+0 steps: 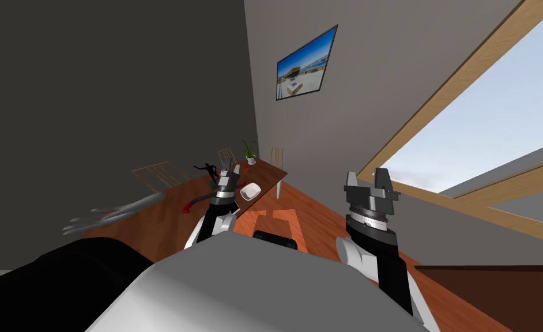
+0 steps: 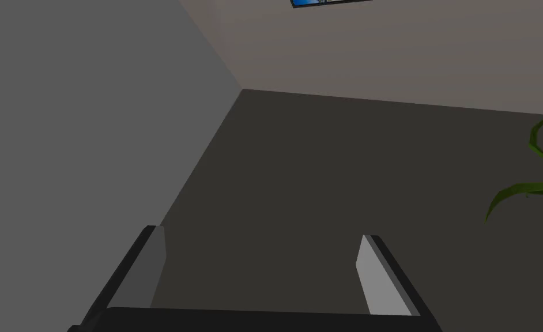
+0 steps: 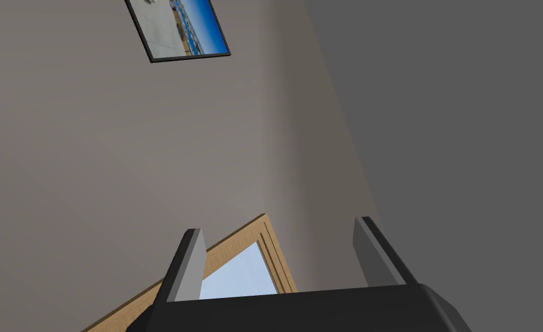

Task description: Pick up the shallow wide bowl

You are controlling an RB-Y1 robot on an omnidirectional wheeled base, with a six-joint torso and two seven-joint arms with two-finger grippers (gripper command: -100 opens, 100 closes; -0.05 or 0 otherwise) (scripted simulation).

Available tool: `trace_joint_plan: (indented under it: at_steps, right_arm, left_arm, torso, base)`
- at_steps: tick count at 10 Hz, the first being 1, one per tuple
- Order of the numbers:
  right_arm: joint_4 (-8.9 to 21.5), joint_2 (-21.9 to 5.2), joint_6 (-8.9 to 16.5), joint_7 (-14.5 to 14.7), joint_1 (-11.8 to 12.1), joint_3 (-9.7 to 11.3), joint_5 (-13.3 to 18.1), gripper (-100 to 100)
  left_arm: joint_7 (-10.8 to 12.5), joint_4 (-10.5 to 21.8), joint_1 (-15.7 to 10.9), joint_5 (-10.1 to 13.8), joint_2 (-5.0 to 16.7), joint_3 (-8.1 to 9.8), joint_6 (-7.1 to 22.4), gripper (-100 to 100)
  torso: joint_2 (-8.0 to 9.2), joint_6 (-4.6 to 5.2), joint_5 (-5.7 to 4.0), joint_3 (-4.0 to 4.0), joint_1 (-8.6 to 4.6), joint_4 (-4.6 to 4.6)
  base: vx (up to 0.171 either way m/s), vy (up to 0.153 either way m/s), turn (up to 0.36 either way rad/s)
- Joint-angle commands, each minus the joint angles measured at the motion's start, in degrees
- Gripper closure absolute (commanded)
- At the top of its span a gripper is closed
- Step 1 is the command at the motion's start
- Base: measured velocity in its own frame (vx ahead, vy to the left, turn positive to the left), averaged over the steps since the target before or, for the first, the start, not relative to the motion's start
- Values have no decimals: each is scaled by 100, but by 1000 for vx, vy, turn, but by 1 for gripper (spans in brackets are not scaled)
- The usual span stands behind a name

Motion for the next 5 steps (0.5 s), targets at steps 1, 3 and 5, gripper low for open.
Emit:
trace_joint_plan:
  at_steps: [1,3,5]
  right_arm:
    - [0,0,0,0,0,0,0,0]
    - [0,0,0,0,-1,0,0,0]
    - [0,0,0,0,-1,0,0,0]
  left_arm:
    - [1,89,3,76,230,-6,109,-100]
    - [2,192,0,161,425,-16,227,-100]
    - [3,338,-11,275,646,-32,380,-100]
  torso:
    - [0,0,0,0,0,0]
    - [18,1,-1,10,-2,4]
    - [18,1,1,10,2,4]
  base:
    - [-33,-9,-78]
    - [-51,-6,-76]
    - [-46,-2,-73]
